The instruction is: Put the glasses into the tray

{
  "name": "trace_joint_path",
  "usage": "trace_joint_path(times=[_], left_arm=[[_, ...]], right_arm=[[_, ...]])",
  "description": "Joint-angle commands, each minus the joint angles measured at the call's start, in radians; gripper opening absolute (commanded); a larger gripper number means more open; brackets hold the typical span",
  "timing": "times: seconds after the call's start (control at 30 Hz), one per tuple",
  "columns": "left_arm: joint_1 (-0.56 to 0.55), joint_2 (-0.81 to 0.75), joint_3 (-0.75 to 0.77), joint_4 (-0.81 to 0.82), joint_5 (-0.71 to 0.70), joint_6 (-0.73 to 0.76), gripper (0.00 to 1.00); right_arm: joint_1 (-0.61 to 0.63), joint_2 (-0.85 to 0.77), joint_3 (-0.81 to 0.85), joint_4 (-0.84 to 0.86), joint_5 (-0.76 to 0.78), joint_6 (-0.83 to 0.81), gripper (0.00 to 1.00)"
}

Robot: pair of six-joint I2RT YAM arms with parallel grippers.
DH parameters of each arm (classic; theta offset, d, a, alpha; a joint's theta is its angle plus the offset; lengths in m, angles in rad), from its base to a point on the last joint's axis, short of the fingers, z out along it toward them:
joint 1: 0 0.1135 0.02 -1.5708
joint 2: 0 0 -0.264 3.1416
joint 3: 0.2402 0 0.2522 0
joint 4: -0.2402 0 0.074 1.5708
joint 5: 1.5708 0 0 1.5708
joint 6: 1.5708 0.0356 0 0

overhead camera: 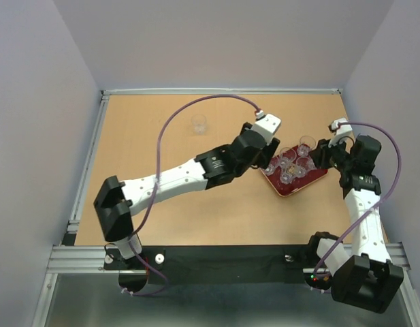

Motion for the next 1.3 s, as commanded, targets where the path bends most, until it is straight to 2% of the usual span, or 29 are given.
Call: trace_joint_path(times=[0.0, 0.1, 0.2, 0.4, 0.53, 0.73, 0.87, 0.93, 1.0, 1.13, 1.27], left_arm=[[0.022, -0.183, -0.181, 0.045, -0.164, 0.065, 0.72], [0.064, -0.364, -0.302, 0.059, -0.172, 0.09, 0.78], [0.145, -0.542, -0.442, 0.056, -0.159, 0.121, 0.82], [0.27, -0.817, -0.69, 0.083, -0.215, 0.206, 0.91], [0.28, -0.88, -0.753, 0.109, -0.283, 0.223, 0.93], [0.299, -0.92, -0.778, 0.117, -0.329, 0.226, 0.93], [0.319, -0.94, -0.787, 0.126, -0.349, 0.226, 0.93], [0.323, -0.951, -0.792, 0.131, -0.349, 0.23, 0.93], [0.332, -0.952, -0.795, 0.135, -0.347, 0.23, 0.93], [0.343, -0.952, -0.797, 0.137, -0.344, 0.233, 0.93], [0.357, -0.951, -0.798, 0.142, -0.332, 0.234, 0.93]], right_arm=[[-0.007, 0.046, 0.027, -0.015, -0.2, -0.056, 0.43], [0.006, 0.123, 0.084, -0.052, -0.285, -0.061, 0.47], [0.067, 0.21, 0.161, -0.08, -0.29, -0.059, 0.52], [0.341, 0.455, 0.38, -0.108, -0.147, -0.03, 0.62], [0.487, 0.658, 0.533, -0.126, -0.087, 0.02, 0.67], [0.692, 0.992, 0.872, -0.138, 0.04, 0.135, 0.76], [0.743, 1.181, 1.087, -0.138, 0.082, 0.249, 0.82], [0.75, 1.25, 1.228, -0.135, 0.108, 0.368, 0.84], [0.76, 1.354, 1.37, -0.134, 0.216, 0.492, 0.89], [0.768, 1.462, 1.508, -0.124, 0.285, 0.594, 0.93], [0.776, 1.516, 1.546, -0.085, 0.393, 0.66, 0.9]])
